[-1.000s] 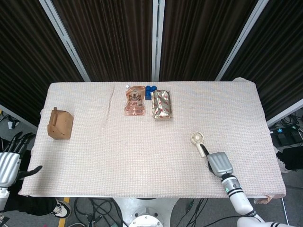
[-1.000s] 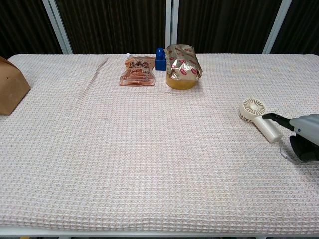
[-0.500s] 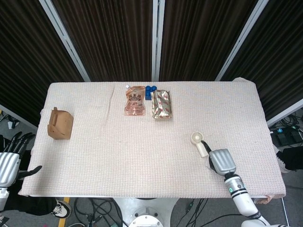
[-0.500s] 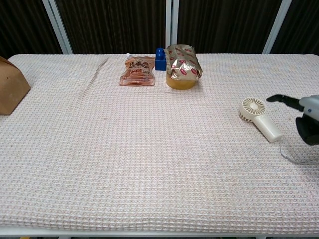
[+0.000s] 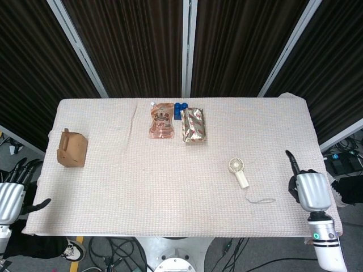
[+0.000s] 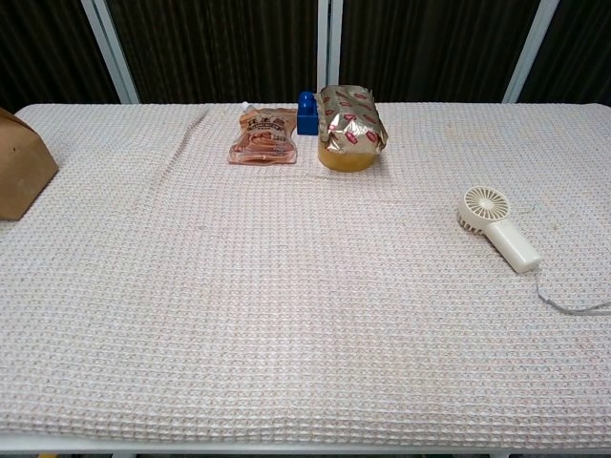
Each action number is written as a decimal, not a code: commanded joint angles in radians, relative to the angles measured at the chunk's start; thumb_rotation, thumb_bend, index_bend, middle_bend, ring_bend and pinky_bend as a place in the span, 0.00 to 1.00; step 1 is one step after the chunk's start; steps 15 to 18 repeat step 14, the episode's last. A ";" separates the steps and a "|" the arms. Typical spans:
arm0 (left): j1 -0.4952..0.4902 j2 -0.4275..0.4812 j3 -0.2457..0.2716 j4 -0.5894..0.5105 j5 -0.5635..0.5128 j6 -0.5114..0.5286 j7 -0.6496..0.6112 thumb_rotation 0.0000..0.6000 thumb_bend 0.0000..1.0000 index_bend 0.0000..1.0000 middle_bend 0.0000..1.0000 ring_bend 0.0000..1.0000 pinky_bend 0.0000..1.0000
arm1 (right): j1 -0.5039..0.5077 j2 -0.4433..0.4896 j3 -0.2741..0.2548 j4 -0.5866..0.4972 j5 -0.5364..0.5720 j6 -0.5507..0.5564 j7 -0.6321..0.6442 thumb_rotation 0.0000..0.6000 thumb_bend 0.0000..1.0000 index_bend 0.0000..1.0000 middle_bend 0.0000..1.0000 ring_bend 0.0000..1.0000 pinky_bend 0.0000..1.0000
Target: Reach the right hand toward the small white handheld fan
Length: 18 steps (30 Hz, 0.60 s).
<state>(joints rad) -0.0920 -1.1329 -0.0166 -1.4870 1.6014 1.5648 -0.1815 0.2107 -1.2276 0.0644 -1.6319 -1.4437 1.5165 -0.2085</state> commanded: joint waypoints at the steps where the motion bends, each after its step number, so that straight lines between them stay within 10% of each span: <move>1: 0.000 0.001 0.000 -0.004 0.001 0.000 0.004 1.00 0.00 0.12 0.10 0.01 0.20 | -0.050 0.026 0.009 0.060 -0.016 0.059 0.073 1.00 0.62 0.05 0.63 0.46 0.47; 5: -0.003 0.002 -0.001 -0.014 0.003 -0.001 0.013 1.00 0.00 0.12 0.10 0.01 0.20 | -0.075 0.040 0.012 0.103 -0.025 0.086 0.121 1.00 0.30 0.02 0.20 0.05 0.07; 7: -0.002 0.002 -0.001 -0.017 0.004 0.000 0.017 1.00 0.00 0.12 0.10 0.01 0.20 | -0.082 0.031 0.022 0.132 -0.032 0.107 0.144 1.00 0.19 0.00 0.05 0.00 0.00; 18: 0.001 0.002 -0.001 -0.015 -0.001 0.000 0.015 1.00 0.00 0.12 0.10 0.01 0.20 | -0.101 -0.022 0.049 0.239 -0.052 0.164 0.234 1.00 0.03 0.00 0.00 0.00 0.00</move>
